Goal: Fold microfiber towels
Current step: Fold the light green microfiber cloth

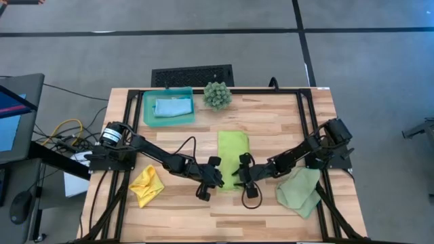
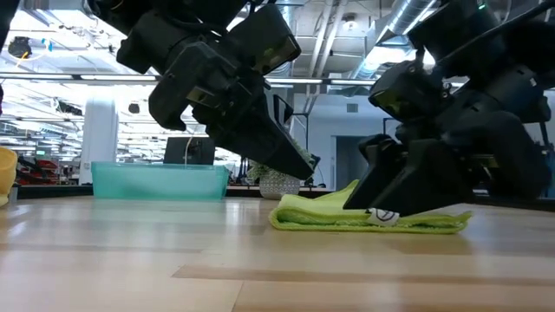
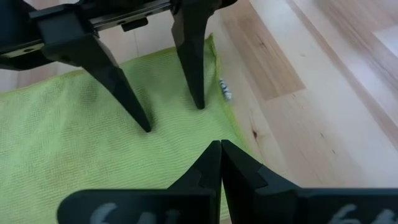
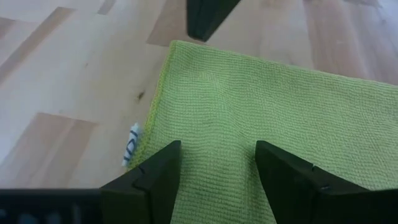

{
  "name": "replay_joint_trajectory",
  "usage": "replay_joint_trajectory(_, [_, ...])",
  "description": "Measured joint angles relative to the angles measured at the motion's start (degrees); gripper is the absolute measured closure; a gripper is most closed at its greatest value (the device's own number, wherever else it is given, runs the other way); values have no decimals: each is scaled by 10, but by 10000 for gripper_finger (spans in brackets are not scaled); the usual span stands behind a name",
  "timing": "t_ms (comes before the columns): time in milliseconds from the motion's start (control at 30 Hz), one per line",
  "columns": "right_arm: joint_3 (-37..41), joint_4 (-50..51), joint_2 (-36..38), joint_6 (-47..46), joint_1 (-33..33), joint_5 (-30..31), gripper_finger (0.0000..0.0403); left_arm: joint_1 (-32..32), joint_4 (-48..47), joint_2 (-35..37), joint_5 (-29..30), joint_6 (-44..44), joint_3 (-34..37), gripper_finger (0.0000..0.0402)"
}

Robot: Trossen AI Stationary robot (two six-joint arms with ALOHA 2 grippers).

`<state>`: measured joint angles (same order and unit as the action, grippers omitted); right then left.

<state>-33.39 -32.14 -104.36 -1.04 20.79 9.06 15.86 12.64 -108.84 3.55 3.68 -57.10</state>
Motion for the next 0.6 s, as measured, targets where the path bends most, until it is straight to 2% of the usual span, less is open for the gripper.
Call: replay_joint_trajectory(600, [0,0,0,0,-31,0,173,0,4,0,2,-1,0,401])
